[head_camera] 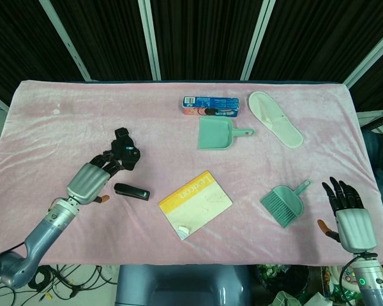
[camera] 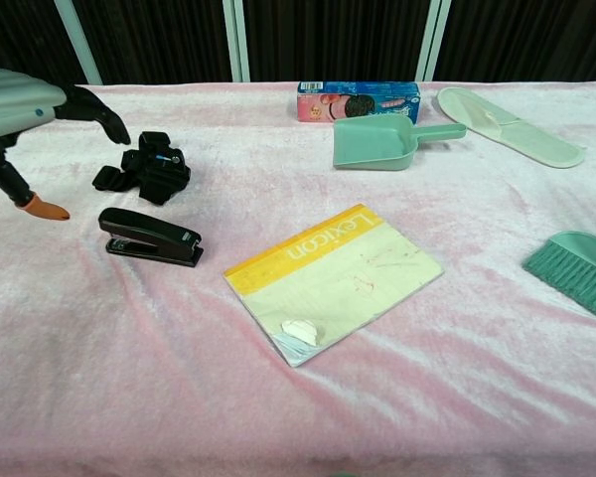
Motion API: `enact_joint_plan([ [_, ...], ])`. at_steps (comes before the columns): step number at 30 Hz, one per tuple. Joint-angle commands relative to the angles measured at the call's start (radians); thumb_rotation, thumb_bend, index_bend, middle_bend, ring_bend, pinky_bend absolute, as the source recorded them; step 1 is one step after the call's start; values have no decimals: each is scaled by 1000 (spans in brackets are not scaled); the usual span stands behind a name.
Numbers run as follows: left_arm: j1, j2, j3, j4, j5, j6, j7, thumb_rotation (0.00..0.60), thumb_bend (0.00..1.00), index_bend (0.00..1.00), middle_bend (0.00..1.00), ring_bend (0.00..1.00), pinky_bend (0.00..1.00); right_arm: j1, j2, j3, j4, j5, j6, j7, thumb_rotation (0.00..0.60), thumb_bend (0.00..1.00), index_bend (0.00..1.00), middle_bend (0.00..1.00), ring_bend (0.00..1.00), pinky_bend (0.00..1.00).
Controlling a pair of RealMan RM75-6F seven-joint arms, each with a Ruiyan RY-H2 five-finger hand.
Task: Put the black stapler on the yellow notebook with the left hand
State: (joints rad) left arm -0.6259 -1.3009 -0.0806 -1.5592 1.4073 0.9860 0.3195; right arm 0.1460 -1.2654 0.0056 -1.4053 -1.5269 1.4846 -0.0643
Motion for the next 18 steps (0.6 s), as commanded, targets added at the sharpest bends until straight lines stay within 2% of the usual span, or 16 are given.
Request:
enact_joint_plan([
  [1, -40, -33, -15, -5, -60, -60, 65, 600, 65, 243, 256, 104, 186, 2, -4, 2, 3, -2, -4, -3, 600, 146, 29, 0, 41, 103],
  [4, -55, -58, -18, 7, -96, -88, 98, 600, 67, 250, 280, 136, 213, 2, -6, 3, 5, -2, -7, -5, 600, 145, 29, 0, 41, 103],
  [8, -73, -111, -22, 50, -132, -110, 112, 600, 95, 270, 326, 213, 305, 1, -8, 6, 9, -2, -8, -3, 600, 146, 29, 0, 41, 103],
  [15, -93, -166, -20, 106, -128, -122, 101, 600, 166, 321, 397, 278, 361, 0, -9, 11, 14, 0, -13, -3, 600, 145, 29, 0, 41, 103],
  [18, -98, -186, -15, 129, -97, -107, 84, 600, 214, 366, 456, 329, 417, -1, -8, 12, 14, -2, -13, 0, 600, 145, 29, 0, 41, 103],
])
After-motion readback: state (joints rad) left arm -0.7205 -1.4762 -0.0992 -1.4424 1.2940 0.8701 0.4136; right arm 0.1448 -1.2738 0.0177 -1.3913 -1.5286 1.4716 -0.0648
